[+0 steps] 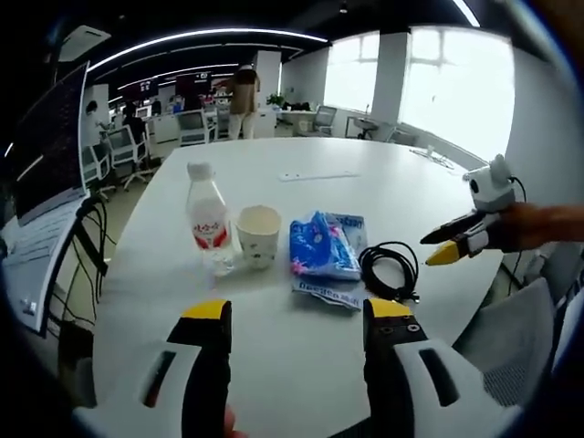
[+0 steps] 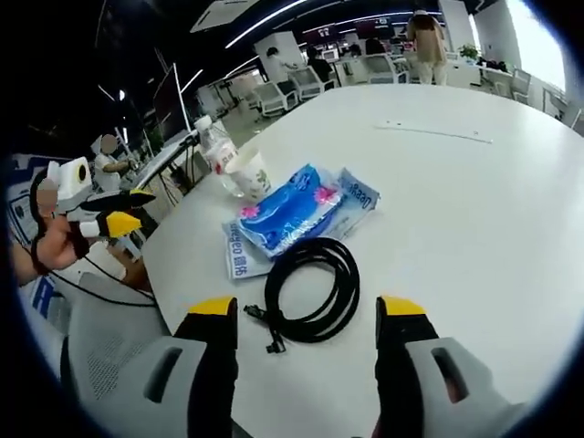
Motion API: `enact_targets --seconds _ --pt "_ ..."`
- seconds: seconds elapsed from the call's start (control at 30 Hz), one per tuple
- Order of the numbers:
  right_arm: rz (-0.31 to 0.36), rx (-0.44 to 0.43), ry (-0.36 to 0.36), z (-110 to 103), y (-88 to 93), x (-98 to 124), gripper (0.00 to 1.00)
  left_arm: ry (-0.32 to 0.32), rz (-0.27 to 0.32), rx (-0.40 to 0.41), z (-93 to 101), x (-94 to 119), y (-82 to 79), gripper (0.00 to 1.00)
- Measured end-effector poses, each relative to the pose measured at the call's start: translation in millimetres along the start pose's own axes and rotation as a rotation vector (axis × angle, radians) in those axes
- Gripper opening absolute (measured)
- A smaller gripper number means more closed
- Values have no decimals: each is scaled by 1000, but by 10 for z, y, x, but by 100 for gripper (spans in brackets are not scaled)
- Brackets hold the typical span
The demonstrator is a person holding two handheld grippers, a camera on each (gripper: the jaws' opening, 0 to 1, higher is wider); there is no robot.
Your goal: Arrange the tabletop items into an orderly group along one side of the table until the central work area is clear of visible clutter.
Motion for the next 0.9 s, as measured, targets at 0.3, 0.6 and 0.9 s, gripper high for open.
enact_targets --seconds 0.3,0.6,0.9 --pt "-28 -57 47 195 42 -224 54 -18 2 12 -27 59 11 58" --pt "-42 -72 70 270 56 -353 38 -38 6 18 -94 123 8 58" --pt "-84 -9 93 285 81 -420 20 -43 -12 22 -83 158 80 58"
Point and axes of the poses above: the point that each gripper's makers call its tool centre point, and the gripper's own axes: x roughly backward along the fingers, z roughly to its right, y roughly out of its underside, the point moved 6 cm from there along x, roughly backward along the fingers, and after that the axes turned 3 degrees about x, right-handed, at the moved point
